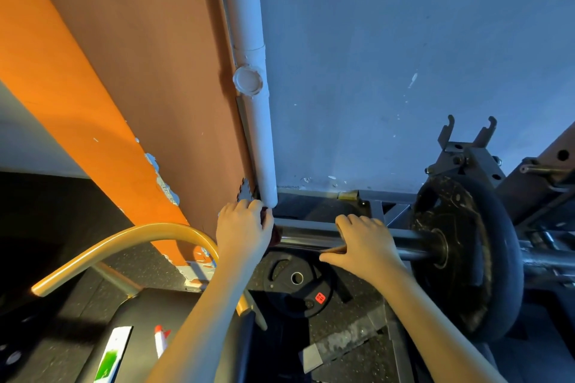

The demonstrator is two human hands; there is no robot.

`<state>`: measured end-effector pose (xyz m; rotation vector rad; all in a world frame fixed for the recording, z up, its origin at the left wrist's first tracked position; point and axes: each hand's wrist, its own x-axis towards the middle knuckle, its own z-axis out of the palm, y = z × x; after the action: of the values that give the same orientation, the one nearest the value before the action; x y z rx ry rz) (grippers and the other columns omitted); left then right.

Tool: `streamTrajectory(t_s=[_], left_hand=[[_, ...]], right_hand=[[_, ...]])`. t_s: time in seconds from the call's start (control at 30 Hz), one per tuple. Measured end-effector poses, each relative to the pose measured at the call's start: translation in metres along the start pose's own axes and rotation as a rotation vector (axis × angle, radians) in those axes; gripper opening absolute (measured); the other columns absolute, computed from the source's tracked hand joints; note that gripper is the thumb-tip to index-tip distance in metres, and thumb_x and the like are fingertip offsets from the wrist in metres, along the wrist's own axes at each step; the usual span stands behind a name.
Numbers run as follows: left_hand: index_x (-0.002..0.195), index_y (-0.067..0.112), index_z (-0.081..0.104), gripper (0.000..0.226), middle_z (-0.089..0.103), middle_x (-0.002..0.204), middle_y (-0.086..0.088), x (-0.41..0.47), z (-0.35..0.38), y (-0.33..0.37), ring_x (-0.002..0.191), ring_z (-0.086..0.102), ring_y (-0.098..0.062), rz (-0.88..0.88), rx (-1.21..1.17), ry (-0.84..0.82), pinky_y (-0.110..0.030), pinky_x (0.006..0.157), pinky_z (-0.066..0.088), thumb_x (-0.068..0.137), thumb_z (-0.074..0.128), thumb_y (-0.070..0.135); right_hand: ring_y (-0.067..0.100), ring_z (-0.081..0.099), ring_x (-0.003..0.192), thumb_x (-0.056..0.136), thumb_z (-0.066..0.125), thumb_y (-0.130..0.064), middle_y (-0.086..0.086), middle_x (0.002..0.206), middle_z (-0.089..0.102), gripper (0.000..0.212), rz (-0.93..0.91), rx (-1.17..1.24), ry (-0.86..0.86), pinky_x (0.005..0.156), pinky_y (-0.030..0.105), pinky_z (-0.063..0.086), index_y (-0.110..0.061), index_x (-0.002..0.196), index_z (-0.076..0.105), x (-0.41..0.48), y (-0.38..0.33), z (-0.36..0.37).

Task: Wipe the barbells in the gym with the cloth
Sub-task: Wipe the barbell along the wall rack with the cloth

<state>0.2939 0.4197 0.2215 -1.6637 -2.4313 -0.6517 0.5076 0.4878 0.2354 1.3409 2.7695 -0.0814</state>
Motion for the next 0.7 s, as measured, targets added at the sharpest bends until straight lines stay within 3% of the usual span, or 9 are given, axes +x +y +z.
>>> streamTrajectory(t_s=[0.13,0.27,0.33,0.37,0.43,0.57,0.7], left_hand=[[0.102,0.015,0.072,0.053,0.070,0.092,-0.002,-0.008,-0.007,0.019,0.089,0.060,-0.020,0.018,-0.067,-0.041,-0.034,0.087,0.043,0.097,0.028,0.044],[0.135,0.019,0.055,0.059,0.065,0.111,0.001,-0.008,-0.024,0.037,0.121,0.048,-0.012,-0.068,-0.378,-0.256,-0.030,0.114,0.018,0.103,0.011,0.044],[0.150,0.024,0.034,0.058,0.053,0.137,0.006,-0.006,-0.030,0.026,0.137,0.030,-0.007,-0.207,-0.736,-0.351,-0.029,0.116,0.011,0.102,0.015,0.052],[0.152,0.026,0.030,0.060,0.042,0.149,0.008,-0.007,-0.032,0.018,0.141,0.025,-0.005,-0.246,-0.868,-0.336,-0.028,0.116,0.012,0.100,0.018,0.054],[0.150,0.027,0.035,0.054,0.035,0.154,0.011,-0.010,-0.038,0.003,0.140,0.026,-0.001,-0.276,-0.922,-0.218,-0.028,0.117,0.017,0.103,0.025,0.052],[0.144,0.021,0.043,0.044,0.045,0.147,0.005,-0.019,-0.039,-0.015,0.131,0.035,0.000,-0.360,-0.915,-0.104,-0.022,0.109,0.024,0.106,0.027,0.037],[0.141,0.021,0.046,0.045,0.048,0.144,0.003,-0.036,-0.038,-0.019,0.135,0.037,-0.009,-0.295,-0.791,-0.110,-0.043,0.120,0.021,0.105,0.028,0.040]], right_hand=[[0.013,0.050,0.121,0.092,0.038,-0.068,-0.007,0.132,0.053,0.063,-0.027,0.099,0.022,0.103,0.030,0.034,-0.025,0.138,0.040,-0.003,0.005,-0.001],[0.013,0.037,0.137,0.100,0.040,-0.050,-0.008,0.152,0.036,0.058,-0.012,0.329,0.075,0.113,0.032,0.026,-0.029,0.152,0.025,-0.009,-0.004,-0.008],[0.015,0.026,0.143,0.098,0.043,-0.052,-0.009,0.159,0.024,0.065,-0.047,0.459,0.093,0.117,0.038,0.023,-0.033,0.154,0.017,-0.006,-0.025,-0.015],[0.015,0.020,0.146,0.097,0.043,-0.056,-0.009,0.161,0.016,0.068,-0.093,0.461,0.093,0.119,0.041,0.019,-0.036,0.154,0.012,-0.002,-0.040,-0.017],[0.016,0.012,0.148,0.095,0.042,-0.061,-0.008,0.163,0.009,0.073,-0.183,0.400,0.092,0.120,0.042,0.011,-0.038,0.155,0.008,0.010,-0.071,-0.015],[0.021,0.025,0.141,0.095,0.054,-0.049,-0.001,0.151,0.033,0.060,-0.182,0.358,0.161,0.117,0.046,0.025,-0.025,0.147,0.037,0.025,-0.106,-0.003],[0.022,0.035,0.135,0.094,0.059,-0.034,-0.001,0.143,0.042,0.049,-0.121,0.364,0.194,0.111,0.042,0.036,-0.023,0.140,0.044,0.023,-0.102,-0.002]])
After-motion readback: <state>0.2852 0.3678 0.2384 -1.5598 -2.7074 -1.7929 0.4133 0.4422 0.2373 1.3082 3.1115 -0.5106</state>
